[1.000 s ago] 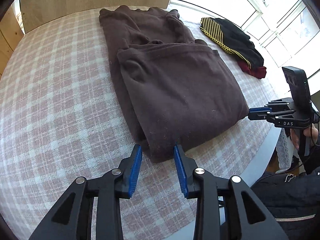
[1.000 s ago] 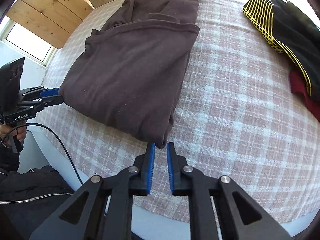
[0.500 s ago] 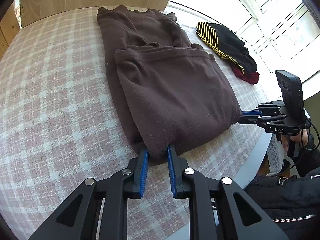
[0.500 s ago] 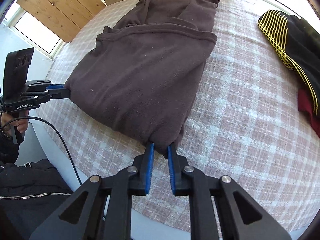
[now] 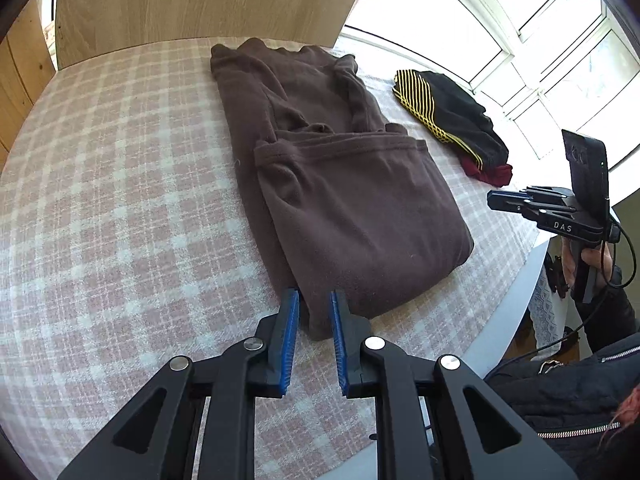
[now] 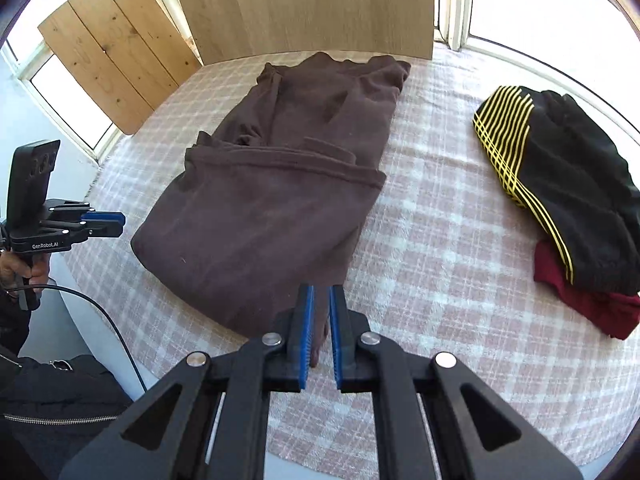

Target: Fold clothes

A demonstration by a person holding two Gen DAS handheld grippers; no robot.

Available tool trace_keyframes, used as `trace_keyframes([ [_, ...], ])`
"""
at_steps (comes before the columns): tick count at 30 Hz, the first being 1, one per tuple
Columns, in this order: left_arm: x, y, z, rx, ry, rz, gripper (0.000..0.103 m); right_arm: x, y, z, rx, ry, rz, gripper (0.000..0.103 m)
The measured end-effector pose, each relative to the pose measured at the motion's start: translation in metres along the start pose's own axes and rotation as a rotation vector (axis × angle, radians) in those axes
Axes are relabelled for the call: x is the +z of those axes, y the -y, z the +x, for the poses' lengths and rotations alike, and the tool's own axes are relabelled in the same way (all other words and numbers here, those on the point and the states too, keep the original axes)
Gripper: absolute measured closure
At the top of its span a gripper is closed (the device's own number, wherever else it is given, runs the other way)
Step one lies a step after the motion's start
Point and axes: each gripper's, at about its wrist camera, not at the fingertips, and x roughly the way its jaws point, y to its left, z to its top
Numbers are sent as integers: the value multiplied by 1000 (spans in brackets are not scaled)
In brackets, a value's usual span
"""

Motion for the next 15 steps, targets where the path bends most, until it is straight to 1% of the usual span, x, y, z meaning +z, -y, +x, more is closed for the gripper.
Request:
trace_keyframes([
  [3, 29, 4, 14, -5, 30, 44, 89, 29, -15, 27, 2, 0, -59, 94],
  [6, 54, -3, 42, -40, 29, 46, 88, 48, -16, 55, 15, -25, -80, 94],
  [8, 64, -8, 64, 0, 12, 62, 88, 56, -12, 76, -5, -47, -97, 95],
  [9, 69, -13, 75, 39, 5, 67, 88, 59, -6, 84, -4, -53, -91, 95],
  [10, 73, -22, 82, 60, 0, 56, 97, 61, 1, 92, 9, -60, -77, 95],
  [12, 81, -38, 83, 24, 14, -5, 101, 65, 17, 96, 69, -70, -11, 95],
  [13, 83, -44, 77, 25, 34, -27, 101, 66, 22, 94, 61, -80, 4, 95],
  [14, 84, -47, 68, 53, 61, -27, 100, 67, 24, 89, 12, -78, 0, 95],
  [15, 85, -49, 58, 86, 83, -19, 96, 68, 26, 82, -36, -70, -3, 95],
])
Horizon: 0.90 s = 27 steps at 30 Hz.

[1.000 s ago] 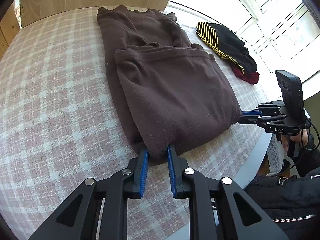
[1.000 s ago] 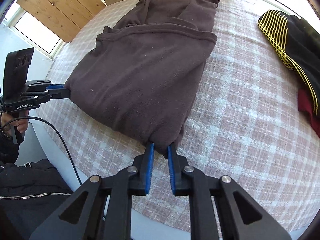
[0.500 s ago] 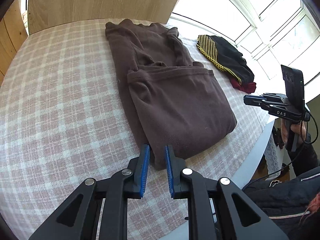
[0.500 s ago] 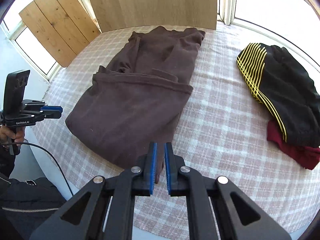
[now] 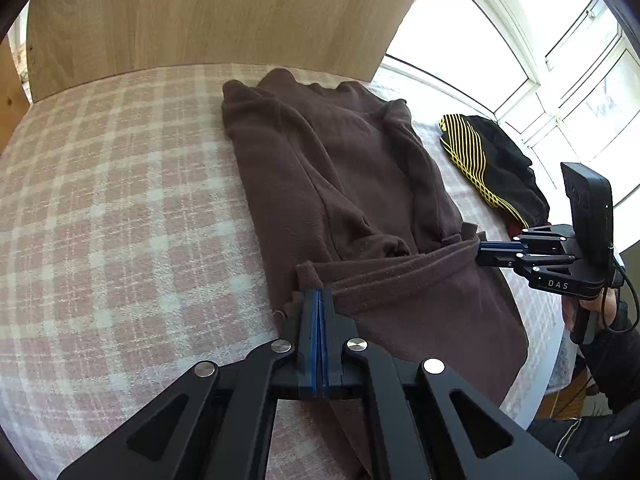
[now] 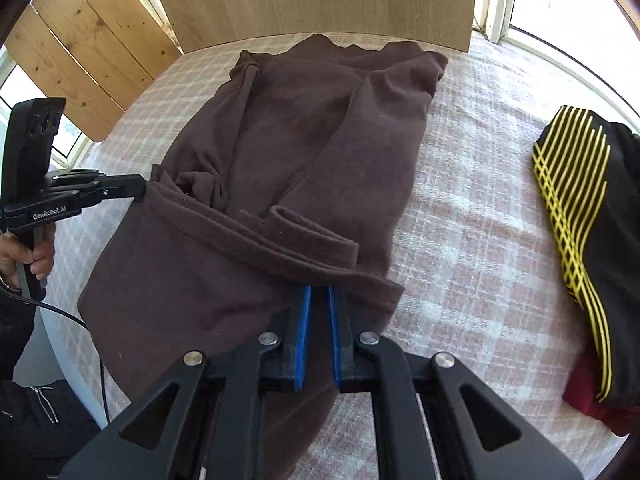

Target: Fold clothes

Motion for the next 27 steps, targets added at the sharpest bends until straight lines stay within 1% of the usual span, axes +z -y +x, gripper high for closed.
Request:
trace_keyframes([
  [1, 0, -4, -9, 11, 10, -2, 90, 1, 1, -8, 9, 14, 12, 95],
  [3, -1, -8, -21, -21, 6, 1, 89, 5, 0, -22, 85, 48, 36, 95],
  [4, -3, -6, -24, -36, -2, 14, 90, 8, -8, -26, 116, 55, 15, 94],
  [5, -4, -2, -24, -47, -13, 33, 90, 11, -19, -26, 128, 51, -28, 93],
  [7, -8, 9, -20, -72, -36, 60, 89, 15, -41, -18, 124, 26, -118, 93],
  [9, -15, 19, -16, -77, -66, 86, 89, 15, -55, -4, 87, -13, -183, 93],
  [10, -21, 21, -16, -78, -81, 87, 89, 12, -57, -1, 80, -27, -193, 93],
  [11, -28, 23, -19, -85, -93, 83, 86, 8, -53, -3, 79, -31, -181, 92],
  [12, -36, 24, -23, -94, -103, 79, 84, 1, -47, -7, 78, -29, -156, 92],
  [13, -45, 26, -27, -94, -112, 79, 76, -7, -39, -13, 82, -27, -118, 91],
  [14, -54, 27, -32, -90, -120, 81, 69, -18, -31, -19, 94, -27, -78, 88],
  [15, -64, 29, -35, -89, -129, 83, 68, -31, -24, -25, 110, -25, -42, 86],
  [17, -82, 31, -40, -95, -145, 72, 68, -60, -13, -37, 129, -5, 19, 65],
  [18, -91, 32, -41, -106, -152, 62, 68, -75, -10, -43, 136, 4, 41, 62],
  [20, -107, 38, -41, -128, -166, 55, 68, -104, -8, -51, 145, 15, 65, 61],
  [22, -118, 45, -38, -112, -170, 69, 68, -122, -13, -52, 134, 16, 62, 61],
  [25, -123, 51, -33, -121, -157, 68, 68, -133, -23, -51, 101, 41, 30, 61],
  [27, -125, 53, -31, -130, -151, 75, 68, -135, -27, -46, 93, 36, 6, 61],
])
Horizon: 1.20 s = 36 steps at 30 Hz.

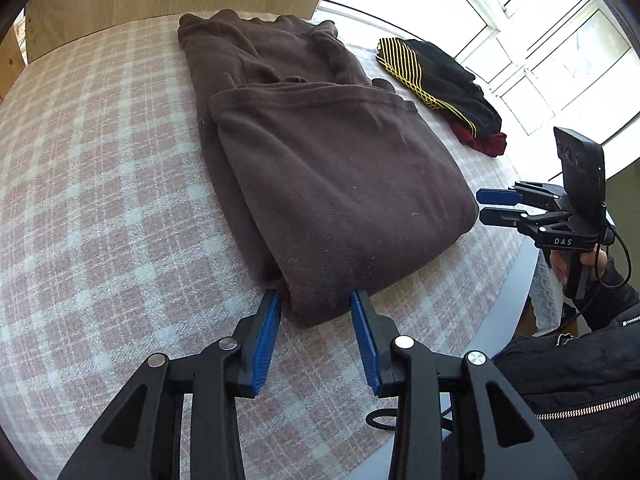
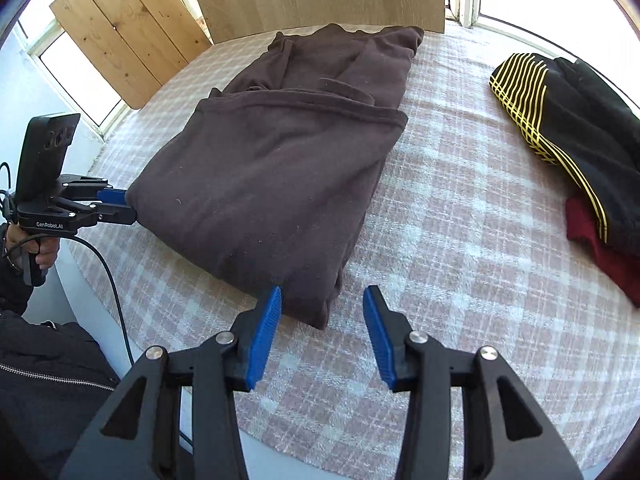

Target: Fold clothes

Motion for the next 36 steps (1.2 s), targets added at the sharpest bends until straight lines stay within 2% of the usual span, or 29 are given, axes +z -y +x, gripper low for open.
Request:
trace_keyframes([
  [10, 0, 8, 7, 6, 25, 42, 68, -2, 1, 13, 77, -8, -16, 61],
  [11, -1, 9, 7, 6, 28, 48, 70, -3, 3, 13, 91, -7, -9, 63],
  [12, -2, 10, 7, 6, 32, 55, 71, -4, 4, 13, 106, -8, -2, 71],
  [16, -4, 9, 2, -5, 57, 58, 78, -5, 7, 11, 154, -5, 22, 79],
  [21, 0, 1, -22, -103, 141, 12, 83, -1, 23, -7, 261, 57, 107, 83],
  [24, 10, -4, -45, -153, 213, -16, 84, 9, 32, -30, 339, 147, 146, 85],
  [26, 22, -5, -59, -164, 257, -19, 84, 20, 37, -45, 371, 202, 157, 91],
  [31, 74, -11, -78, -205, 345, -26, 84, 68, 52, -64, 407, 266, 153, 92],
  [34, 119, -22, -81, -207, 381, -28, 84, 110, 63, -67, 378, 281, 134, 92],
  [36, 151, -30, -79, -178, 395, -4, 83, 140, 69, -66, 323, 285, 105, 93],
])
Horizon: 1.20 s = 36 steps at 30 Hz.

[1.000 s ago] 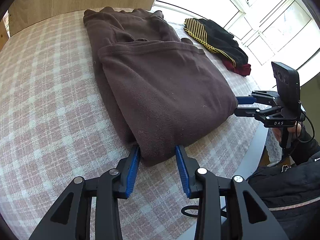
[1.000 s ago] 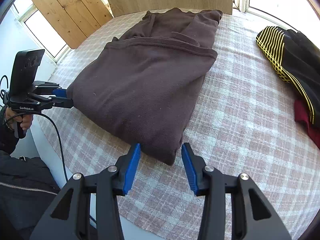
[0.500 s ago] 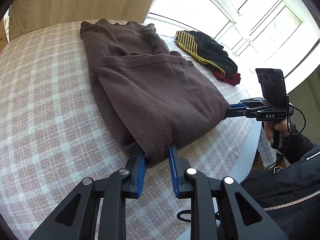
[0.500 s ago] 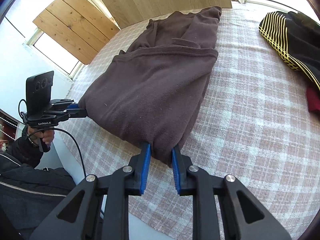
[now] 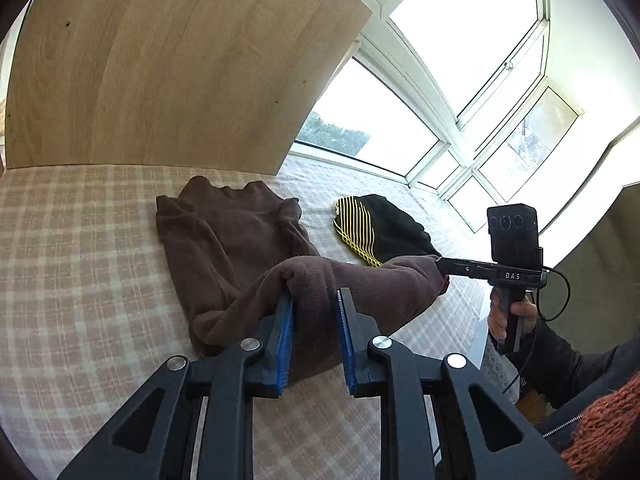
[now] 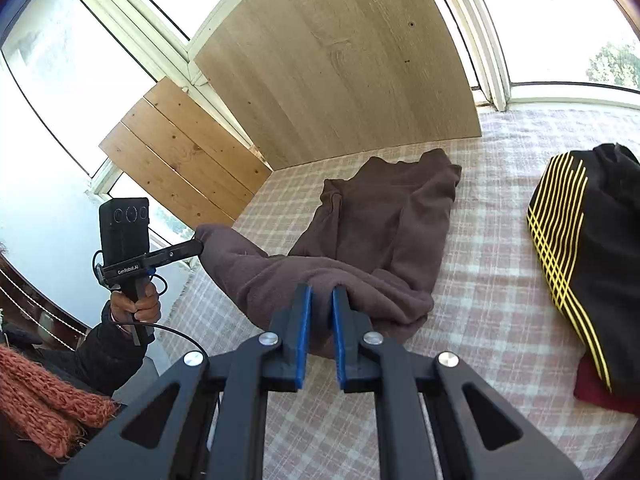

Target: Fold clothes

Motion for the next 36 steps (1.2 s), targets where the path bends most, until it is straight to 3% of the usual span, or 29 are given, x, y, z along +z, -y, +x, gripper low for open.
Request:
trace_keyframes([
  [7, 83, -57, 74, 75, -8, 4, 83, 97, 45, 64, -169, -54, -45, 94],
  [14, 113, -125, 137, 117, -55, -83, 84, 148, 103, 137, -251, -144, -32, 95],
  [18, 110, -154, 168, 107, -106, -140, 83, 153, 131, 176, -343, -206, -37, 97],
  [22, 106, -166, 172, 77, -112, -196, 80, 152, 151, 189, -334, -268, 24, 97],
  [23, 106, -166, 168, 85, -108, -191, 75, 152, 149, 183, -336, -263, 33, 96],
  [25, 108, -165, 155, 104, -89, -178, 63, 150, 145, 166, -336, -249, 48, 91],
  [28, 112, -165, 135, 85, -60, -193, 61, 140, 132, 136, -305, -235, 70, 81],
  [30, 115, -164, 131, 80, -62, -201, 55, 131, 127, 122, -269, -234, 100, 63],
  [33, 116, -162, 143, 92, -108, -201, 50, 126, 122, 121, -204, -254, 134, 61],
  [36, 114, -161, 170, 99, -186, -213, 50, 130, 118, 143, -262, -305, 88, 61],
])
